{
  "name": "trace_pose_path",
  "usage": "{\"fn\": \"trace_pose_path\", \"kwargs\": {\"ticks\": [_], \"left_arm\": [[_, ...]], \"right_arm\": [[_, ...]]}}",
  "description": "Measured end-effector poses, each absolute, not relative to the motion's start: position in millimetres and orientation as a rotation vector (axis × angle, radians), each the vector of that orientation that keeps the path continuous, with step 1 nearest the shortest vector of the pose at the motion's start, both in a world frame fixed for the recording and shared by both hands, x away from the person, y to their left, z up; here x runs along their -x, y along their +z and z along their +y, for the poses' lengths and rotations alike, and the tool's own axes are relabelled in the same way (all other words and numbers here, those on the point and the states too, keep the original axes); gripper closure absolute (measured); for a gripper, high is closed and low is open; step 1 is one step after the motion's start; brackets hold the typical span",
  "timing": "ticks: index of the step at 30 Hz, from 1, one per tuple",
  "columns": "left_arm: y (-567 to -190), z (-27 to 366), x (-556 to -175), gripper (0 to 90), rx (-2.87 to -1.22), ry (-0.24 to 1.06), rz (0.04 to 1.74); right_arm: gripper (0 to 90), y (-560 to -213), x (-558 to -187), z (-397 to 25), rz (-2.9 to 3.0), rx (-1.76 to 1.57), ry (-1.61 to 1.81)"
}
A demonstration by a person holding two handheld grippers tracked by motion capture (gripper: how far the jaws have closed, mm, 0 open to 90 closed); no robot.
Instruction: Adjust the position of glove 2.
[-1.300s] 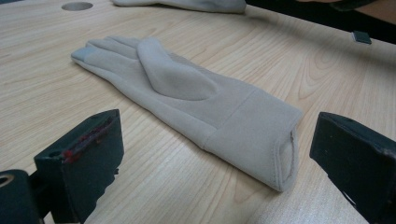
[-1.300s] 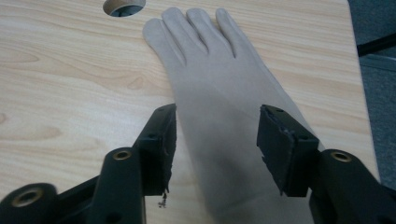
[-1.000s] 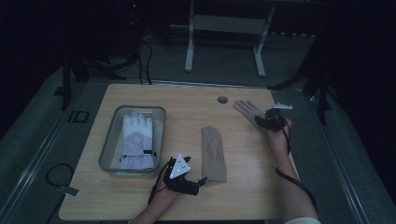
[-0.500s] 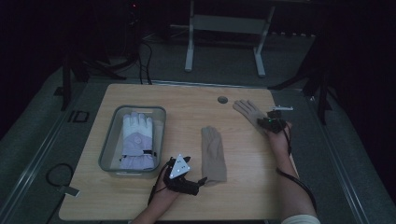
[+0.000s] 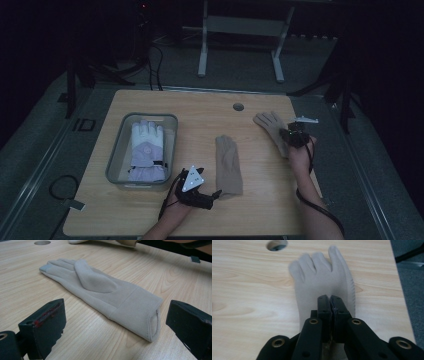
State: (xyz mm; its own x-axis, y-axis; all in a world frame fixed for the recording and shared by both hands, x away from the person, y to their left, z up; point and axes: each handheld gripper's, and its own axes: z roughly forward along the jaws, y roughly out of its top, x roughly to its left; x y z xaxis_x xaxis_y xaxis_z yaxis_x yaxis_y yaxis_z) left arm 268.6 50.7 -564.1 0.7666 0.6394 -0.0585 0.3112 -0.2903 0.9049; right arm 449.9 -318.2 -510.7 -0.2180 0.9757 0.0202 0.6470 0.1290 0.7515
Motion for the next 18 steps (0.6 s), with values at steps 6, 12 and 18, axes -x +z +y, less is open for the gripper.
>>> {"fn": "trace_pose_path", "kwargs": {"ticks": [6,12,18], "left_arm": [[-564,51,-268,2.9,-1.895,0.388,0.727],[-564,50,-268,2.9,-1.898,0.397,0.723],[-564,49,-268,2.9,-1.902,0.402,0.717]], "right_arm": [[86.9,-493,-410,-315,1.883,-1.535,0.939],[86.9,-495,-369,-312,1.859,-1.537,0.911],[86.8,-506,-345,-316,1.861,-1.554,0.923]]}}
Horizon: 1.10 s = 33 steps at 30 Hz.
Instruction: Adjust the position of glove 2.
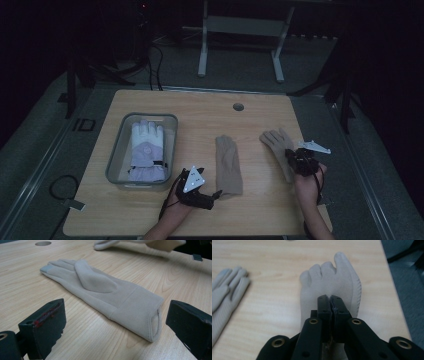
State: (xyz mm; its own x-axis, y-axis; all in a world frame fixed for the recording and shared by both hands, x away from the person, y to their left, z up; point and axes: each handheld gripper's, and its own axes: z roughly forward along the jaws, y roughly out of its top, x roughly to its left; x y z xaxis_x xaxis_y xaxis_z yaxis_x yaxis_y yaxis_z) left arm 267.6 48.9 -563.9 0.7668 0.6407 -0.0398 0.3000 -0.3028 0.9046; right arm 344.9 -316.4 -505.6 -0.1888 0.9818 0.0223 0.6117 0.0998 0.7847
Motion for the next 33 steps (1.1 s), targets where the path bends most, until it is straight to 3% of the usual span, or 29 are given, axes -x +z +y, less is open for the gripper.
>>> {"fn": "trace_pose_path", "kwargs": {"ticks": [5,13,20,33], "left_arm": [[-564,49,-267,2.9,-1.904,0.403,0.715],[-564,48,-266,2.9,-1.908,0.41,0.709],[-564,48,-266,2.9,-1.906,0.408,0.707],[-564,47,-266,2.9,-1.908,0.408,0.706]], "right_arm": [[84.9,-520,-337,-321,1.865,-1.616,0.924],[71.5,-547,-342,-326,1.963,-1.618,0.844],[60.6,-531,-341,-332,1.97,-1.551,0.88],[54.1,-527,-364,-346,2.233,-1.221,0.927]]}}
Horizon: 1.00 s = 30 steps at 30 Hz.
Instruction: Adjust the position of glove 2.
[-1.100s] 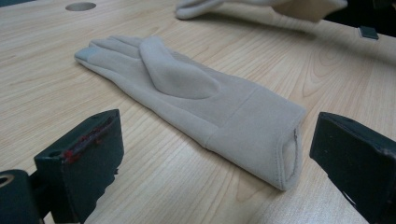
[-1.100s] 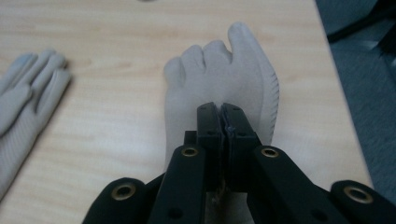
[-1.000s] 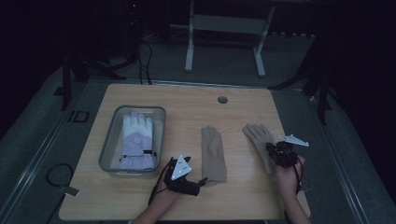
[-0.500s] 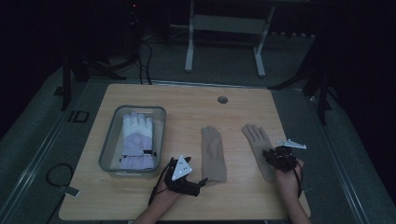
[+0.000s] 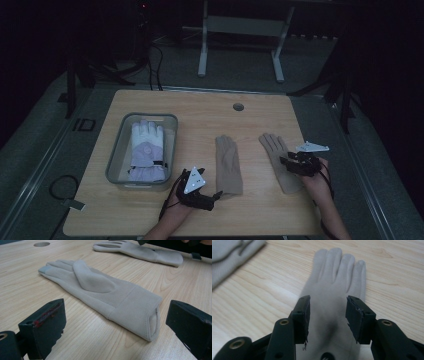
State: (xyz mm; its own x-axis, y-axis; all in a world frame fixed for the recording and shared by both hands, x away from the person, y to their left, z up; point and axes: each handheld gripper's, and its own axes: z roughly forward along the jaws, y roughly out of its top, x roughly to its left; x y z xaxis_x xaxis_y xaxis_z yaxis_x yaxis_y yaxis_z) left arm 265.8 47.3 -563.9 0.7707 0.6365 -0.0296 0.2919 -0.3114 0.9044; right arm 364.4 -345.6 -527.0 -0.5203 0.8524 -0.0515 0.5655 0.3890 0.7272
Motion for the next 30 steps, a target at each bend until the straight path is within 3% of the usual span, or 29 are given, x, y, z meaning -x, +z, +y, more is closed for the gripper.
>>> {"fn": "trace_pose_path", "kwargs": {"ticks": [8,11,15,17,30], "left_arm": [[-564,47,-266,2.9,-1.911,0.409,0.704],[-564,47,-266,2.9,-1.913,0.409,0.705],[-564,47,-265,2.9,-1.912,0.413,0.703],[-564,47,-266,2.9,-1.912,0.412,0.705],[-564,47,-265,2.9,-1.905,0.416,0.708]], "right_arm": [[50.5,-551,-379,-348,2.27,-1.226,0.939],[56.9,-554,-376,-348,2.241,-1.231,0.971],[75.5,-555,-372,-345,2.187,-1.272,0.963],[79.5,-555,-369,-341,2.156,-1.293,0.949],[82.6,-516,-337,-319,1.877,-1.507,0.919]]}}
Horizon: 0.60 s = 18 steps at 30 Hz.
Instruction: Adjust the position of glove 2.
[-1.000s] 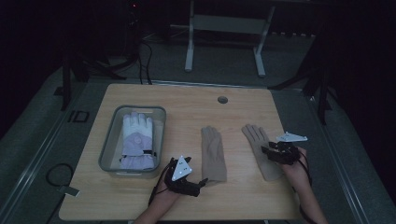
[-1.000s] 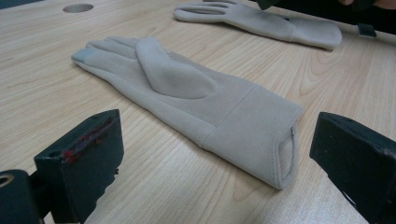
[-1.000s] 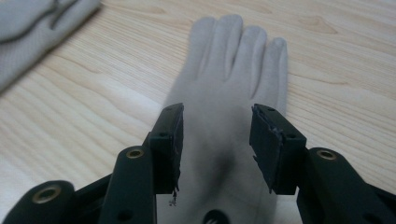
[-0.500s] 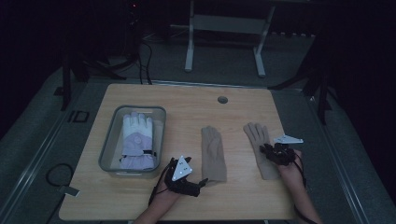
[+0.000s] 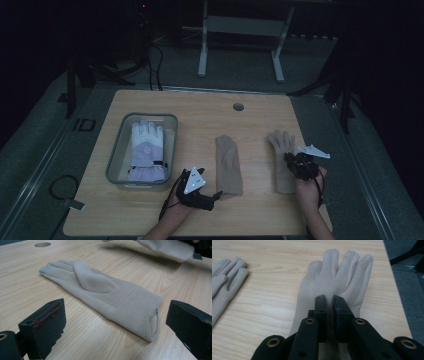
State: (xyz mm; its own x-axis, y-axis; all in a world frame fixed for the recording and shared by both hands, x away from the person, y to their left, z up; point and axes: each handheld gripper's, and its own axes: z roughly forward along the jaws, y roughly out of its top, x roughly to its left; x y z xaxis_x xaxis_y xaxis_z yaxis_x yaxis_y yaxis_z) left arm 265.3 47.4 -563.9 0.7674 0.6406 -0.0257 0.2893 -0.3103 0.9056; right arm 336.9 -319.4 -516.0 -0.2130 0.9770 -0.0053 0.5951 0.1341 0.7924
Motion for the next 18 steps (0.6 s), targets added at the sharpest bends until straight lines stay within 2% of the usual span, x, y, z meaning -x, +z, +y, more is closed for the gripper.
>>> {"fn": "trace_pose_path", "kwargs": {"ticks": [5,12,18], "left_arm": [[-564,47,-266,2.9,-1.907,0.411,0.711],[-564,47,-266,2.9,-1.909,0.412,0.711],[-564,47,-266,2.9,-1.91,0.412,0.709]], "right_arm": [[82.4,-523,-324,-314,1.879,-1.506,0.919],[81.7,-542,-333,-317,1.894,-1.559,0.841],[73.5,-551,-337,-317,1.899,-1.562,0.814]]}}
